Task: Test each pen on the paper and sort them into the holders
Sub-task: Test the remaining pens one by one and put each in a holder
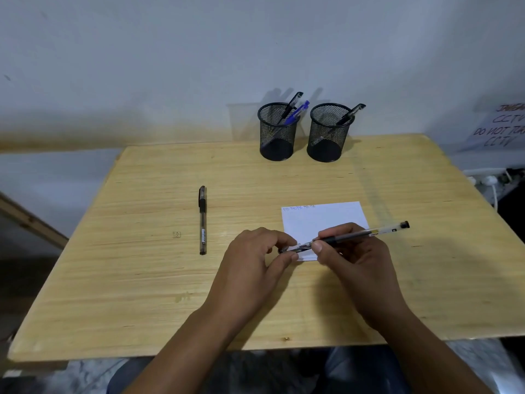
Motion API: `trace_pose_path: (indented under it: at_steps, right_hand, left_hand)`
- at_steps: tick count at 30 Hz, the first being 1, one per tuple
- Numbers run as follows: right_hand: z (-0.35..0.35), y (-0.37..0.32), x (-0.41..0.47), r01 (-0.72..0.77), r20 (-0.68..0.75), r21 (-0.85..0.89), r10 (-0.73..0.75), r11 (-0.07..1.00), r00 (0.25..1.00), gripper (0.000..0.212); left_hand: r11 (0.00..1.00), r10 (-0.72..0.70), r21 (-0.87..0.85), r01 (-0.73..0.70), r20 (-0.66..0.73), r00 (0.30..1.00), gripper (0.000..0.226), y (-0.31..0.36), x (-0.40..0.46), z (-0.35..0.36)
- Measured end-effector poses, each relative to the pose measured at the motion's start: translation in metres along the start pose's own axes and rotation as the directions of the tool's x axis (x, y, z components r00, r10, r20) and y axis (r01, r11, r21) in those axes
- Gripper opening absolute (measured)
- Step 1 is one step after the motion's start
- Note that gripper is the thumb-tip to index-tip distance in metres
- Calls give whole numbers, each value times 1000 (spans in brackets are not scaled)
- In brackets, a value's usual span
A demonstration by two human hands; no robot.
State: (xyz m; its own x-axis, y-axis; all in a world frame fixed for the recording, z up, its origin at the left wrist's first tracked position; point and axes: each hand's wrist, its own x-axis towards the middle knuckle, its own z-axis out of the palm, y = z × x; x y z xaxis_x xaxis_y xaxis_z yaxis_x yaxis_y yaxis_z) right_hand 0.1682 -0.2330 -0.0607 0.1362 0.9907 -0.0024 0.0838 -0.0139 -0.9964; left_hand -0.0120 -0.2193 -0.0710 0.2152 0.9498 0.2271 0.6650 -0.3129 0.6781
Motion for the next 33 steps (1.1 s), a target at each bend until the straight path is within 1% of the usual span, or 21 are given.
trace_pose_path:
  at_steps: [5,9,14,15,17,19,21,23,25,27,29,31,32,33]
  right_hand:
    - [1,3,0,-11,72,-11,11,1000,997,8]
    - [-1,3,1,-33,102,-8,33,999,994,7]
    - [-4,-2,6,-21,128,0,21,1000,992,8]
    - [-3,-2,8,-20,134,-1,20,1000,991,8]
    - [-2,-2,11,-47,147,54,39,997,988,8]
    - [2,-3,18,-119,104,178,102,977,989,10]
    - [5,-9,29,-151,-9,270,159,951,987,17]
    - [5,-18,42,-138,-121,278,177,951,977,25]
    - [-1,-29,57,-86,-188,281,142,956,972,21]
    - [-13,-38,75,-23,-206,232,72,972,976,14]
    - [-31,-45,100,16,-197,114,7,993,980,9]
    - [-51,-53,128,52,-213,-68,-65,996,975,8]
    - [-61,-57,143,75,-220,-199,-119,977,968,8]
    - [-70,-63,156,105,-204,-346,-184,932,962,6]
  left_hand:
    - [999,19,-36,-19,-9,1000,6,6,0,0]
    - [995,19,-93,-20,-13,1000,2,9,-1,-2]
    - [993,44,-110,-51,-66,997,6,14,2,-1]
    - [991,32,-124,-43,-90,995,7,15,4,0]
    - [973,-54,-230,28,-106,993,8,18,7,3]
    - [922,-142,-373,106,-70,987,7,22,13,8]
    - [879,-170,-459,132,-43,985,7,28,22,13]
    - [863,-173,-487,133,-37,984,9,34,34,17]
    - [870,-164,-475,129,-32,986,14,38,50,18]
    - [889,-166,-436,138,-26,986,20,39,69,19]
    - [903,-186,-399,162,-23,982,23,35,95,24]
    - [918,-208,-353,182,-37,977,27,31,125,31]
    - [925,-221,-327,194,-48,974,31,30,140,34]
    - [930,-237,-302,210,-56,970,36,29,155,37]
